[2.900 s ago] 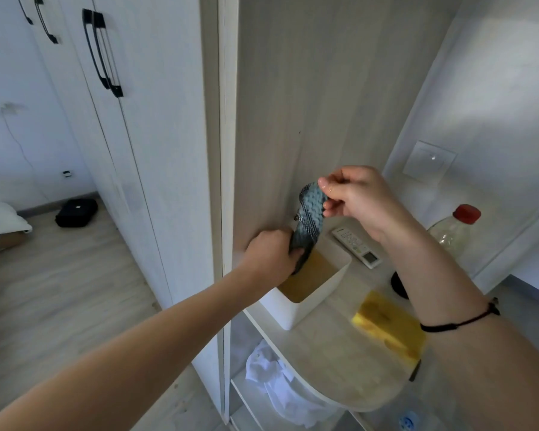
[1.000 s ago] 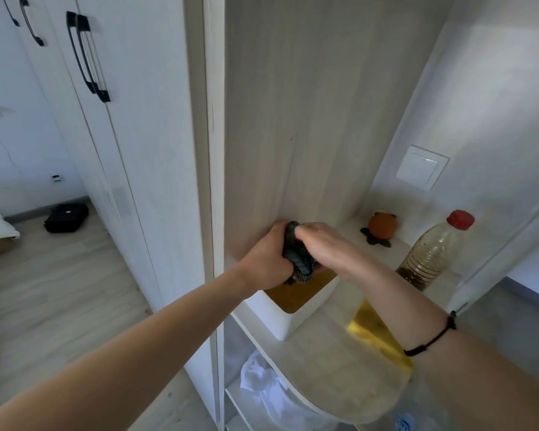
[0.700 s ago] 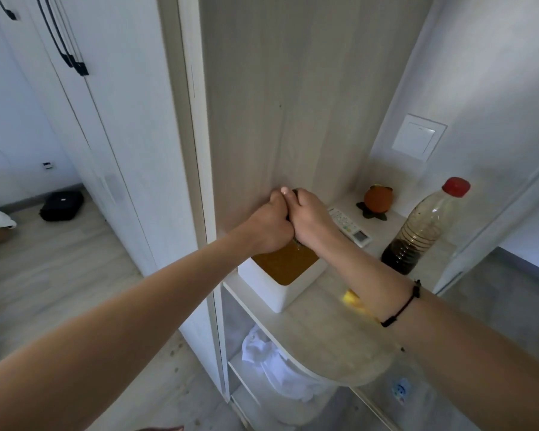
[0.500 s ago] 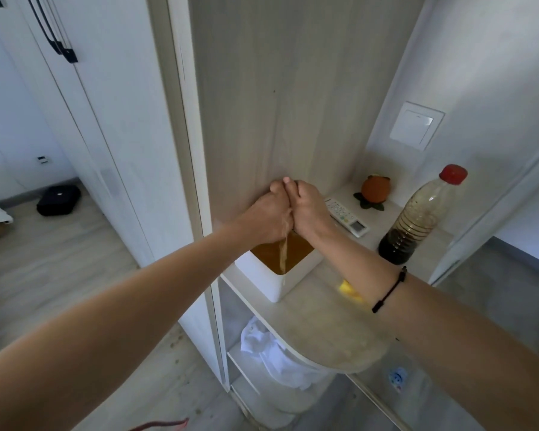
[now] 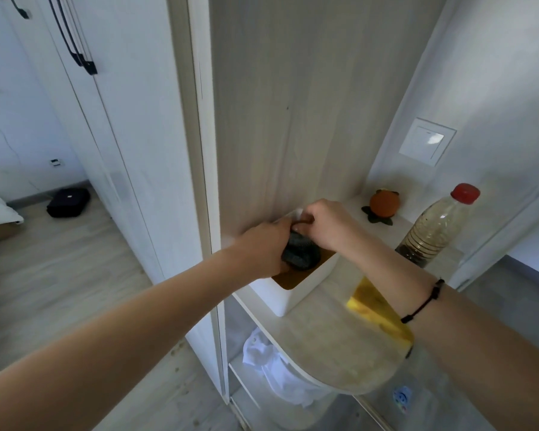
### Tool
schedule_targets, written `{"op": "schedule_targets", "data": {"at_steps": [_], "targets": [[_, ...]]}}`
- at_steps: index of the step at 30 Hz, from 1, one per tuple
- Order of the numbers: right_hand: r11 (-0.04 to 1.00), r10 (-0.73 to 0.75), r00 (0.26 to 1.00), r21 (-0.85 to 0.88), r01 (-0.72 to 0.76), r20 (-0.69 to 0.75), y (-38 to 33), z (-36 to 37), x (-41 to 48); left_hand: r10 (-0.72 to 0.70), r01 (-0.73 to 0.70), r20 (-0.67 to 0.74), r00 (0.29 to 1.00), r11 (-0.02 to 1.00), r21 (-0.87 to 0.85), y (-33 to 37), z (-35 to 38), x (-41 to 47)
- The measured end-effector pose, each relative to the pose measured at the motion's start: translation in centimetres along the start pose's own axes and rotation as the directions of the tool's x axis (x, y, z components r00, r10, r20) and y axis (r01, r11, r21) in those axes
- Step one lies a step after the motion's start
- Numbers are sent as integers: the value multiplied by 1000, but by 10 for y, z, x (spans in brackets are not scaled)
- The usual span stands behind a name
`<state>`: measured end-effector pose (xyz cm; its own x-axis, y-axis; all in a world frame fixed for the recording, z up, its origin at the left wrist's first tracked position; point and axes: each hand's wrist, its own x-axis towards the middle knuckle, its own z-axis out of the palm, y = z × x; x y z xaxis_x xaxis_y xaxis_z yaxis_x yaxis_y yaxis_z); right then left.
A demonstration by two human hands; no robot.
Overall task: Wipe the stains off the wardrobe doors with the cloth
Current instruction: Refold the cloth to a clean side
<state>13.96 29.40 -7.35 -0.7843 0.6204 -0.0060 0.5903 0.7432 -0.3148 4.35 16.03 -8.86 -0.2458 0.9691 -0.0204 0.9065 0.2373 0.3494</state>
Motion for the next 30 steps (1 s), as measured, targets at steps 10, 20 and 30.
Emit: {"op": "schedule_targets", "data": {"at_steps": [10, 20, 30], "targets": [[932, -20, 918, -325, 161, 397, -16, 23, -1, -31, 5, 92, 995, 962, 273, -2, 1, 3], [953, 47, 941, -298, 59, 334, -11, 30, 10, -60, -33, 292, 954, 953, 302, -2, 4, 19], [991, -29, 998, -130, 36, 62, 0, -4, 0, -8, 6, 17, 1000, 993, 117, -11, 8, 9]]}}
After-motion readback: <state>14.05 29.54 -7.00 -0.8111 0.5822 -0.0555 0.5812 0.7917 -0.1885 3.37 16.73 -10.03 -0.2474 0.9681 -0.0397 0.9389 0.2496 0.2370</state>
